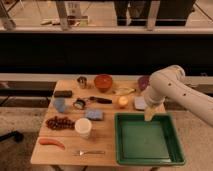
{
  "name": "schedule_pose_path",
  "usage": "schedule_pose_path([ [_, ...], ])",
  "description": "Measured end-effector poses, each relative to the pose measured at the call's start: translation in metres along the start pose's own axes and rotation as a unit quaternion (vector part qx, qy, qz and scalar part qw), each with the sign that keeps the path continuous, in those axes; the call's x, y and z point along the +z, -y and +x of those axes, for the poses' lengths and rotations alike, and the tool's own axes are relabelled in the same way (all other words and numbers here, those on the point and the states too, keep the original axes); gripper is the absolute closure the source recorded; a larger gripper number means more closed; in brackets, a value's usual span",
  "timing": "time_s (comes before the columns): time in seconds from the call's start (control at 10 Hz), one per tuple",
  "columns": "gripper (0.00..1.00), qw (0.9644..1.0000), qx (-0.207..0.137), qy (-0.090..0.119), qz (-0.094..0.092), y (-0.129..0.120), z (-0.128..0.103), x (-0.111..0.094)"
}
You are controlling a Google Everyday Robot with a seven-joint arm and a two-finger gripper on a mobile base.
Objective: Stack bowls on top of each other
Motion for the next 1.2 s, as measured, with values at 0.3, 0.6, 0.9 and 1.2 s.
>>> schedule_pose_path([
  [0.3, 0.20, 0.9998, -0.009, 0.016, 0.010, 0.007, -0.032, 0.001],
  [0.6, 0.20, 0.9989, -0.026, 0.030, 0.026, 0.020, -0.059, -0.002],
  [0.9, 0.20, 0.9965, -0.048, 0.044, 0.053, 0.036, -0.080, -0.002],
  [1.2, 0.20, 0.9918, -0.058, 0.088, 0.072, 0.060, -0.094, 0.010],
])
